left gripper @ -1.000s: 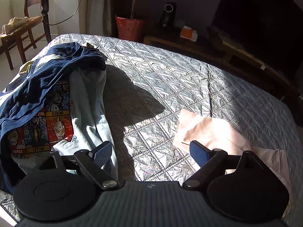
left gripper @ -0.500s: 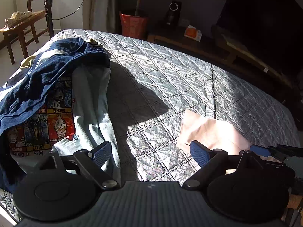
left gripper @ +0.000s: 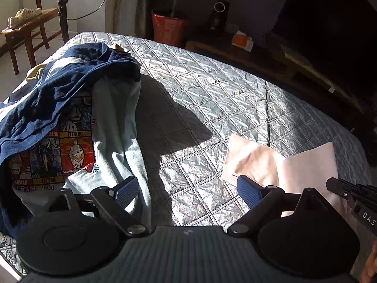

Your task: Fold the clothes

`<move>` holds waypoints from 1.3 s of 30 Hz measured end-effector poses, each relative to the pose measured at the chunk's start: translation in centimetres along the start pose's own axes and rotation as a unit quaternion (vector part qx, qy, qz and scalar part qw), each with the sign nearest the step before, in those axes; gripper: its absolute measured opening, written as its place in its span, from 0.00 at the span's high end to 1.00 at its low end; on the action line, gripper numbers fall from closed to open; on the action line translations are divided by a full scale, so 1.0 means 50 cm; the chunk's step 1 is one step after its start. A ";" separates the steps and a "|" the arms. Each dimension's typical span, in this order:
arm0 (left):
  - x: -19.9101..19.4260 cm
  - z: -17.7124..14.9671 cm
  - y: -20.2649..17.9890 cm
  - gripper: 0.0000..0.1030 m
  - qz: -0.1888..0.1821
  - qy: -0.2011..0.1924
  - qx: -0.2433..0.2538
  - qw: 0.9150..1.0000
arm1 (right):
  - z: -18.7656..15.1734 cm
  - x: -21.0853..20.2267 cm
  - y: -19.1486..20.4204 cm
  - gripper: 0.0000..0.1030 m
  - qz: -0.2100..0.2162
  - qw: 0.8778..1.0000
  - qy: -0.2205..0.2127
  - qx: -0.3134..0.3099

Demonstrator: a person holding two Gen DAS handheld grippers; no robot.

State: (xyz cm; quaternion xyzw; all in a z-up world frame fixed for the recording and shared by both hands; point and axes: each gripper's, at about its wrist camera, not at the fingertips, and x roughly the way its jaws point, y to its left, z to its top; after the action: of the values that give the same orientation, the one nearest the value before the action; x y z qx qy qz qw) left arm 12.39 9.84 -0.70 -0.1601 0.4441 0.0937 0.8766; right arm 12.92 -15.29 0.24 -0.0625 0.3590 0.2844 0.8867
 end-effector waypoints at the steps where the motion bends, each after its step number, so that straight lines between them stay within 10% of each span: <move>1: 0.000 0.000 -0.001 0.13 -0.001 0.000 0.001 1.000 | -0.015 -0.006 0.025 0.98 0.008 1.000 0.003 -0.010; 7: -0.008 -0.001 -0.015 0.09 -0.008 -0.006 0.014 1.000 | -0.174 0.067 0.174 0.86 0.099 0.986 0.131 -0.034; 11: -0.009 -0.004 -0.017 0.09 -0.001 -0.009 0.025 1.000 | -0.182 0.022 0.181 0.78 0.131 0.986 0.101 0.002; 18: -0.006 0.003 0.004 0.09 -0.008 0.003 0.012 1.000 | -0.164 -0.045 -0.070 0.67 -0.071 0.989 0.089 0.093; 26: 0.002 -0.038 -0.062 0.08 -0.036 0.028 0.083 0.996 | -0.329 -0.159 -0.320 0.65 -0.247 0.929 0.120 0.249; 32: 0.026 -0.088 -0.123 0.08 -0.042 0.058 0.137 0.988 | -0.366 -0.159 -0.329 0.56 -0.214 0.931 0.206 0.213; 39: 0.029 -0.079 -0.127 0.08 -0.039 0.055 0.127 0.990 | -0.191 -0.154 -0.377 0.38 -0.221 0.961 0.096 0.135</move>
State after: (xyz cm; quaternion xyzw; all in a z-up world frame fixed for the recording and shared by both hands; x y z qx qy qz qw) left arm 12.21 2.54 -2.79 -0.0694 0.4932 -0.0070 0.8671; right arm 13.04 -37.47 -3.35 -0.0466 0.4546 0.0231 0.8892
